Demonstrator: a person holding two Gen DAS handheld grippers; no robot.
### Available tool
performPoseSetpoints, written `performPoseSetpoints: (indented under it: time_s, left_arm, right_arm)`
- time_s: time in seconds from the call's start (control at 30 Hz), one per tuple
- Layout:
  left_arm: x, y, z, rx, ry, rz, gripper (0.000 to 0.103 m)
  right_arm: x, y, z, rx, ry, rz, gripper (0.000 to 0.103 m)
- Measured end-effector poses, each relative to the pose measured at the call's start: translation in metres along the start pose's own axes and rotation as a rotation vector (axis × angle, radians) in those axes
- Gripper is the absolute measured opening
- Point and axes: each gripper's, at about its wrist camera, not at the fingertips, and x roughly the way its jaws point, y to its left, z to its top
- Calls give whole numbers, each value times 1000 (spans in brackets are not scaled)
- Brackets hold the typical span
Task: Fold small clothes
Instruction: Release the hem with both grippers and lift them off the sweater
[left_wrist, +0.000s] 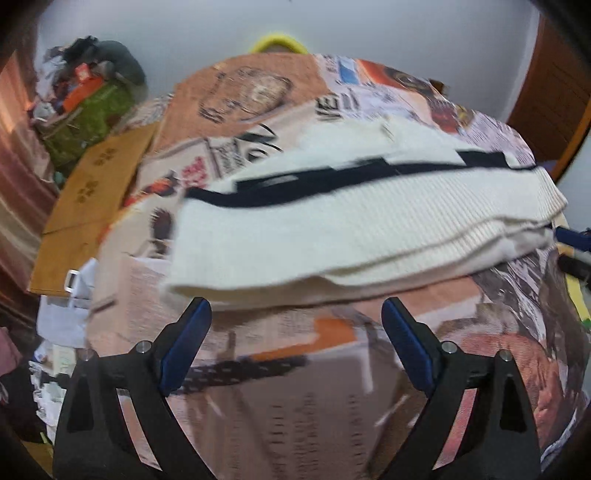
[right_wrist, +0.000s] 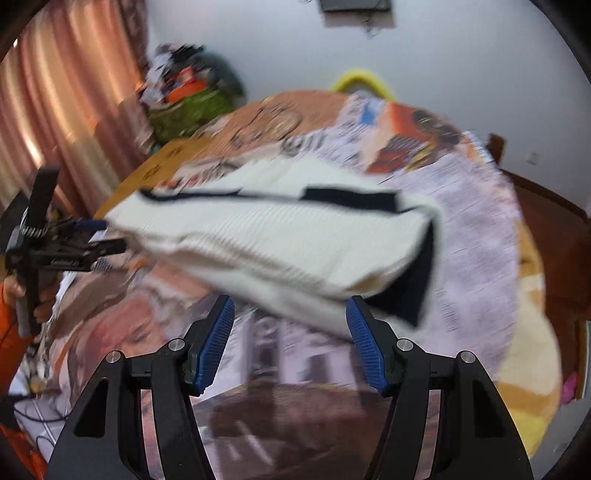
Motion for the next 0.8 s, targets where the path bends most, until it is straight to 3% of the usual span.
performPoseSetpoints:
  time_s: [0.2,0.27,0.37,0.57,0.8]
  left_arm:
    - [28,-21,8,28,35,22,94]
    - [38,-20,14,34,50,67,94]
    - [39,-14,23,34,35,62,95]
    - [25,-2,47,80,-55,147,96]
    - [47,25,102,101,-70,238,96]
  right_arm:
    - [41,9,13,27,35,32,59]
    - [53,11,20,30,46,-20,59]
    - [60,13,33,0,21,-83,59]
    - [60,8,60,-83,-36,-163,59]
    - [65,-23,109,-96,-66,-255,59]
